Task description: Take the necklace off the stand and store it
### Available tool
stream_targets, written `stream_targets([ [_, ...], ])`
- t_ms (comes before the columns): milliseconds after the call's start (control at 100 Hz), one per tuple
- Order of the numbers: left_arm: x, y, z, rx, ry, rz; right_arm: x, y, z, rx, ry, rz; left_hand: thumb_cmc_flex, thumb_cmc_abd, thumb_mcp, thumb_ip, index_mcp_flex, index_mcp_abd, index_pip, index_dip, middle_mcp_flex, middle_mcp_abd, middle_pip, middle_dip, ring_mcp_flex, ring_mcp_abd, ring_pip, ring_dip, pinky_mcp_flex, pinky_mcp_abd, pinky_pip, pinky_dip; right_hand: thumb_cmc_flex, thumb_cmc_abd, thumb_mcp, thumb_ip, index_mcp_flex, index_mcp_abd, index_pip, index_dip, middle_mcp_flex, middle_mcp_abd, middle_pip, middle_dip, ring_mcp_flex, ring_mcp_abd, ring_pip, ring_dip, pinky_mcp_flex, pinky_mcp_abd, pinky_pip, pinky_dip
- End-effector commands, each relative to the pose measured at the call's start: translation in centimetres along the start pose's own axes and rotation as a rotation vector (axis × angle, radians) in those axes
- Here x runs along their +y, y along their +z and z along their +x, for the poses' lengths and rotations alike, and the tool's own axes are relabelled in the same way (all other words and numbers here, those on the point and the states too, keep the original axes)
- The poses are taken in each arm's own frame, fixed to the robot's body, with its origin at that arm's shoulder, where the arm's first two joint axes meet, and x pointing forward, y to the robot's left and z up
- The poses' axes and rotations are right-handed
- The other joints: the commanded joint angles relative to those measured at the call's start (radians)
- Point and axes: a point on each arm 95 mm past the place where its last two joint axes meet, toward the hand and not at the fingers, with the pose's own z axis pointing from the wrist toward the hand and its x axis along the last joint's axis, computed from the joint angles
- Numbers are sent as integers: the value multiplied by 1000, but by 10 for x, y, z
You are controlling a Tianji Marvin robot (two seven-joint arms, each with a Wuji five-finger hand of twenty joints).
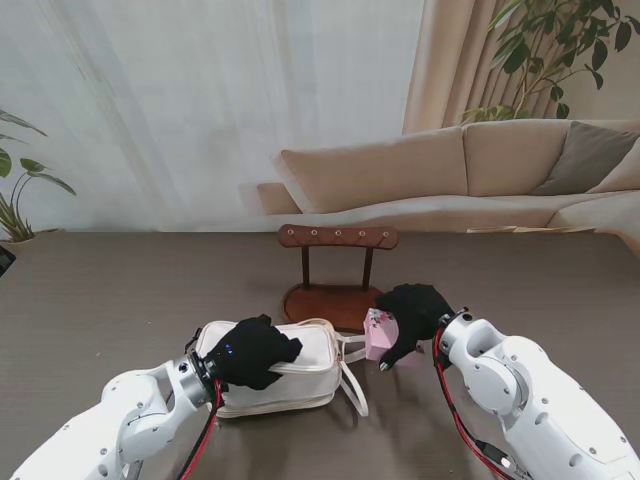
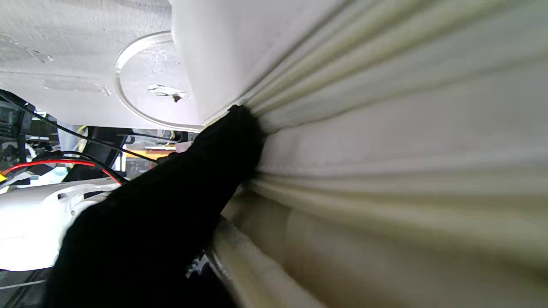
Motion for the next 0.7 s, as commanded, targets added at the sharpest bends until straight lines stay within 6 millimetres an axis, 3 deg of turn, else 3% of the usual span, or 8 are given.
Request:
stream_targets([
  [0, -10, 4, 3, -2, -4, 10, -1, 0, 2, 9, -2, 11, 14, 82, 34, 30, 36, -80, -13, 48, 14, -12, 25, -4, 16, 39, 19, -8, -22, 29, 52, 13, 429, 80, 446, 47, 132, -293, 468, 70, 120, -128, 92, 83, 83, -14, 69, 36, -211, 2, 38, -11],
  [260, -33, 6, 0, -23, 6, 2, -2, 1, 4, 14, 4, 10, -42, 125, -31, 37, 33, -72, -71, 69, -29, -4, 91, -33, 15, 40, 20, -8, -35, 32, 72, 20, 429, 80, 446, 47, 132, -292, 468, 70, 120, -127, 92, 83, 82, -14, 69, 37, -211, 2, 38, -11],
  [430, -36, 10, -1, -19, -7, -30, -3, 1, 5, 17, 6, 12, -68, 130, -53, 36, 33, -69, -91, 72, -45, -2, 110, -53, 7, 35, 41, 5, -35, 31, 81, 23, 429, 80, 445, 47, 132, -292, 468, 70, 120, -128, 92, 83, 83, -15, 69, 37, -211, 1, 37, -11],
  [690, -42, 7, -12, -76, 61, -47, -2, 1, 5, 19, 6, 9, 24, 184, -49, 50, 20, -79, -104, 94, -43, -23, 143, 8, 10, -14, 135, 47, -22, 12, 128, 37, 430, 79, 445, 47, 132, -292, 468, 70, 121, -127, 92, 83, 82, -13, 69, 37, -211, 2, 37, -11],
])
